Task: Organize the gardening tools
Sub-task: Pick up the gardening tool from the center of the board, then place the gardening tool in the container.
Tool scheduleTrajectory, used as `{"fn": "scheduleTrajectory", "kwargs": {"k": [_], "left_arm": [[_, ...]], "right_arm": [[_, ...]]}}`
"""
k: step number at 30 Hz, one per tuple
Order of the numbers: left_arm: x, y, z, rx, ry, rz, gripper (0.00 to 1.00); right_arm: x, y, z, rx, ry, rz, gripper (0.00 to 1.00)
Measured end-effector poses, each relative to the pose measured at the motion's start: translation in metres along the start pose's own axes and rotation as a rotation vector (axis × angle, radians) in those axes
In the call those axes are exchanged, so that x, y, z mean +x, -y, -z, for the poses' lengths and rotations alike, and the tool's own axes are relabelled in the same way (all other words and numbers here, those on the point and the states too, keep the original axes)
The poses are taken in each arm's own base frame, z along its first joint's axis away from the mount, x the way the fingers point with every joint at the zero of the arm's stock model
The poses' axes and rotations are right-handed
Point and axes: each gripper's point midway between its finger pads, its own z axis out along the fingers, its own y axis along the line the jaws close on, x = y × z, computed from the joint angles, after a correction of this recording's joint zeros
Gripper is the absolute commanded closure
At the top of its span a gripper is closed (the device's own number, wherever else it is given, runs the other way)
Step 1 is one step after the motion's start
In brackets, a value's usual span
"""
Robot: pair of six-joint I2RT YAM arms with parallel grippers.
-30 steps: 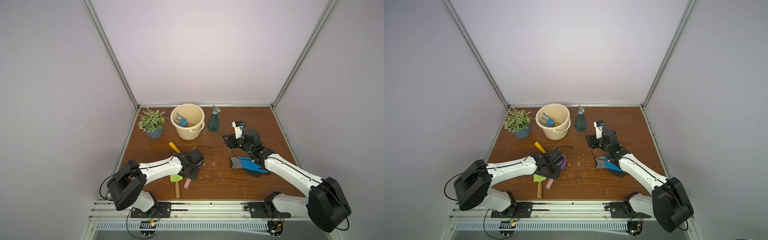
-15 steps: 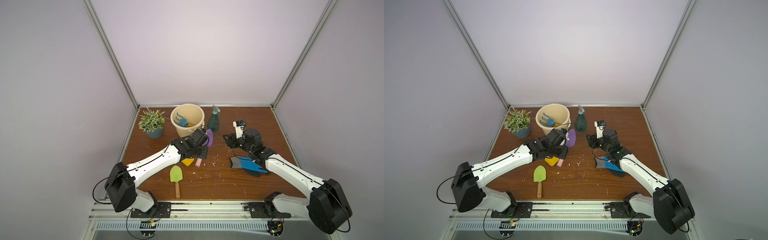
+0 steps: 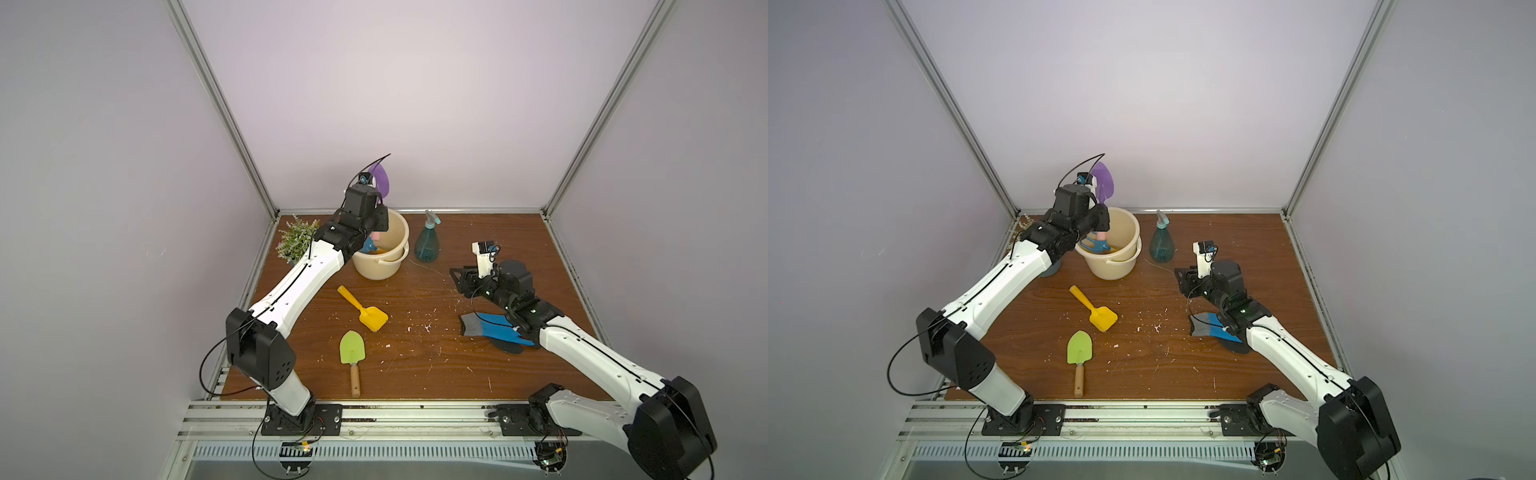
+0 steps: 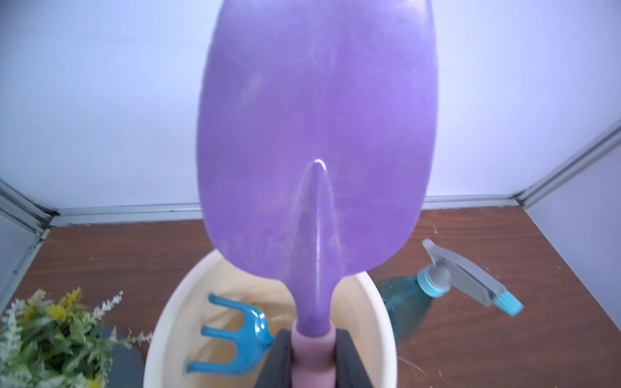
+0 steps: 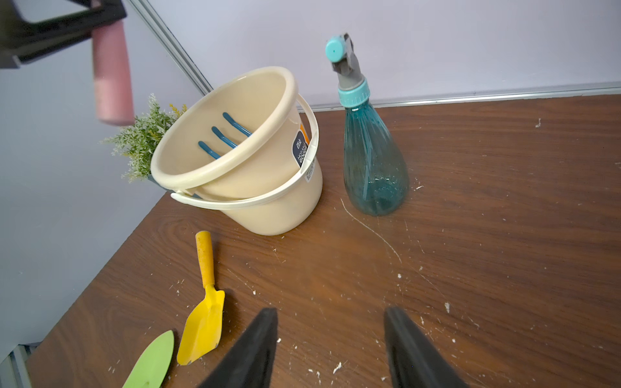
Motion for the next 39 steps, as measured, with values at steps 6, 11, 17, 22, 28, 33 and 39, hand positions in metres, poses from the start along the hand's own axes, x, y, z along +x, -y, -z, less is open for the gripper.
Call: {"fn": "scheduleTrajectory", "kwargs": {"k": [6, 11, 17, 22, 28, 33, 39], "left_arm": [[0.023, -0.003, -0.057, -0.023, 0.019, -0.039, 0.99], [0.067, -0.009, -0.082, -0.032, -0.006, -0.051, 0.98], [0.108, -0.017, -0.093, -0.038, -0.034, -0.055, 0.89], [0.116, -0.019, -0.095, -0.040, -0.020, -0.047, 0.67], [0.103, -0.019, -0.089, -0.042, 0.021, -0.040, 0.49], [0.084, -0.018, -0.079, -0.046, 0.040, -0.047, 0.47], [0.043, -0.014, -0.049, -0.035, 0.084, -0.041, 0.46]], "right_arm": [[-0.006, 0.001, 0.015, 0.012, 0.041, 0.001, 0.43], [-0.007, 0.005, 0.029, 0.038, 0.060, 0.001, 0.42], [-0.008, 0.009, 0.037, 0.061, 0.065, 0.001, 0.42], [-0.007, 0.009, 0.039, 0.065, 0.062, 0.002, 0.42], [-0.003, 0.010, 0.036, 0.066, 0.044, 0.006, 0.42], [0.007, 0.012, 0.028, 0.068, 0.008, 0.005, 0.42], [0.014, 0.009, 0.016, 0.041, -0.025, 0.003, 0.42]]}}
